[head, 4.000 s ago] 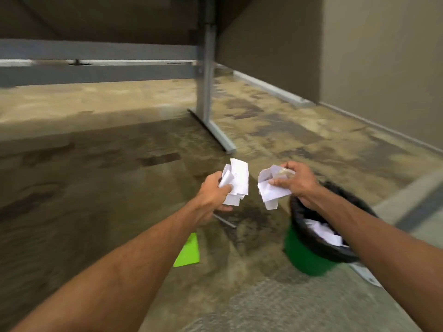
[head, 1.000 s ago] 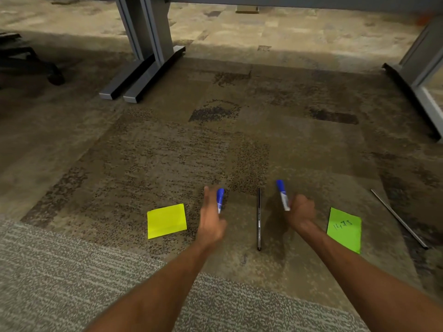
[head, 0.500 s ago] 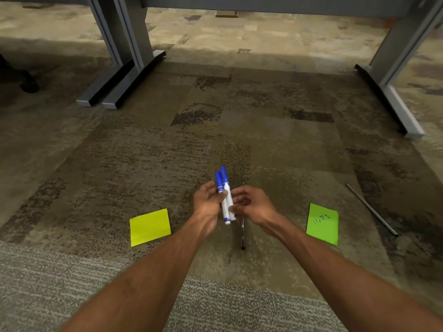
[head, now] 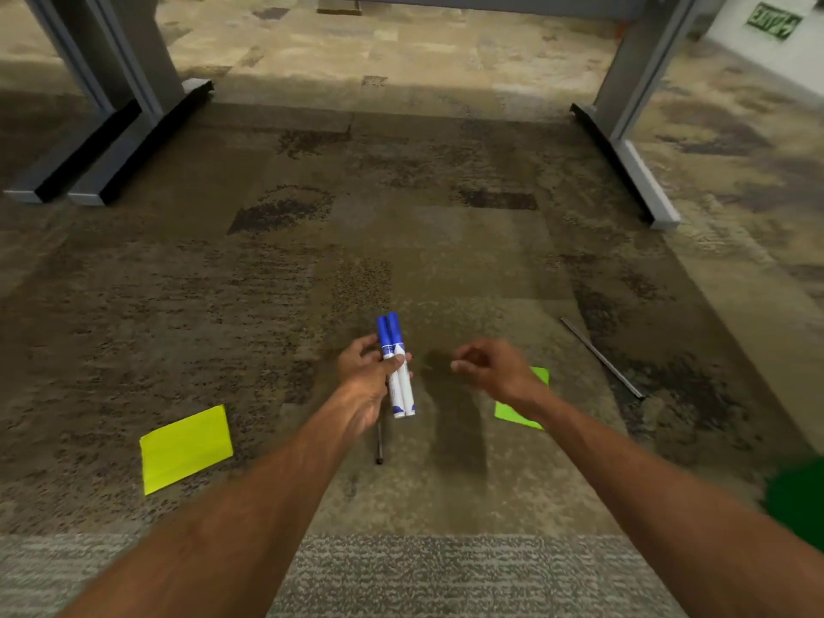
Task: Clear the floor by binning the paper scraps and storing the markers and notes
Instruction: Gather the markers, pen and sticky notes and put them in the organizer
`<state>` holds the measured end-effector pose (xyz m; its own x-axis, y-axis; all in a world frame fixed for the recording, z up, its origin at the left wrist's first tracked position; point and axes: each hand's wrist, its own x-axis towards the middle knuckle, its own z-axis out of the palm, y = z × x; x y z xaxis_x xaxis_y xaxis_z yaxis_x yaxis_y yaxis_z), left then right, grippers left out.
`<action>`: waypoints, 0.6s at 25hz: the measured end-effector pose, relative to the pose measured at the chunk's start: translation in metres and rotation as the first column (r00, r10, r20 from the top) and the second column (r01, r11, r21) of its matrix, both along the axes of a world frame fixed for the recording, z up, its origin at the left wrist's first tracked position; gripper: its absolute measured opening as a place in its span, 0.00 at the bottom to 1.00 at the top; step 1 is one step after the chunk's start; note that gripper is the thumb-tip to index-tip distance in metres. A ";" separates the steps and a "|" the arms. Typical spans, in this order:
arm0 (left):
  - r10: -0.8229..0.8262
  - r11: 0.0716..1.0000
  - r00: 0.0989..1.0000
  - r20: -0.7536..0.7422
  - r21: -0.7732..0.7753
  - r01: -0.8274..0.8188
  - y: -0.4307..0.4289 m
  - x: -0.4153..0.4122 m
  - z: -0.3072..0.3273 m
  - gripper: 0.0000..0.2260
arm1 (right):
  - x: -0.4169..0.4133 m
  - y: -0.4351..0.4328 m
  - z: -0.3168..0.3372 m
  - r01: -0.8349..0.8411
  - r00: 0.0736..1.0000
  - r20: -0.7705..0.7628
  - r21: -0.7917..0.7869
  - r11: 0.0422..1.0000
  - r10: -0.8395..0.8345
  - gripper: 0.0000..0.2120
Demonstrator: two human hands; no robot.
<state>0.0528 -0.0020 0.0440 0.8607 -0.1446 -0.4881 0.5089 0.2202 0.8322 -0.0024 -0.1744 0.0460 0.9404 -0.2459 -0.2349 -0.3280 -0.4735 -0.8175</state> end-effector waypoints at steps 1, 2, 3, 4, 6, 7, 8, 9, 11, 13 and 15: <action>-0.012 1.000 1.000 -0.006 -0.001 0.012 -0.011 -0.001 -0.002 0.22 | -0.006 -0.026 0.000 0.035 0.999 -0.009 -0.122 0.992 -0.036 0.08; -0.028 1.000 1.000 -0.011 0.000 0.028 -0.021 -0.002 -0.004 0.22 | -0.013 -0.051 -0.001 0.070 0.997 -0.016 -0.242 0.968 -0.076 0.08; -0.053 0.999 0.999 -0.010 0.006 0.054 -0.030 -0.003 -0.006 0.22 | -0.022 -0.074 -0.003 0.112 0.992 -0.017 -0.346 0.932 -0.125 0.08; -0.086 0.996 0.996 -0.004 0.011 0.086 -0.041 -0.003 -0.007 0.22 | -0.031 -0.095 -0.005 0.157 0.984 -0.014 -0.429 0.890 -0.180 0.08; -0.152 0.988 0.988 0.012 0.022 0.152 -0.061 -0.003 -0.013 0.21 | -0.050 -0.127 -0.010 0.218 0.960 -0.020 -0.574 0.790 -0.279 0.12; -0.177 0.984 0.984 0.017 0.032 0.176 -0.070 -0.003 -0.016 0.21 | -0.057 -0.138 -0.012 0.205 0.953 -0.041 -0.645 0.737 -0.301 0.14; -0.198 0.980 0.980 0.019 0.042 0.197 -0.078 -0.002 -0.018 0.21 | -0.062 -0.146 -0.016 0.160 0.952 -0.076 -0.702 0.694 -0.296 0.16; -0.215 0.975 0.976 0.016 0.051 0.214 -0.085 -0.002 -0.021 0.21 | -0.066 -0.152 -0.019 0.104 0.953 -0.120 -0.734 0.672 -0.279 0.18; -0.236 0.970 0.972 0.008 0.069 0.235 -0.095 -0.002 -0.025 0.22 | -0.070 -0.154 -0.027 0.033 0.939 -0.211 -0.733 0.680 -0.273 0.21; -0.253 0.964 0.967 -0.002 0.085 0.253 -0.098 -0.004 -0.025 0.22 | -0.072 -0.149 -0.033 0.027 0.915 -0.253 -0.738 0.675 -0.313 0.19; -0.268 0.959 0.963 -0.009 0.095 0.267 -0.097 -0.006 -0.021 0.22 | -0.074 -0.143 -0.035 0.046 0.910 -0.228 -0.775 0.630 -0.347 0.16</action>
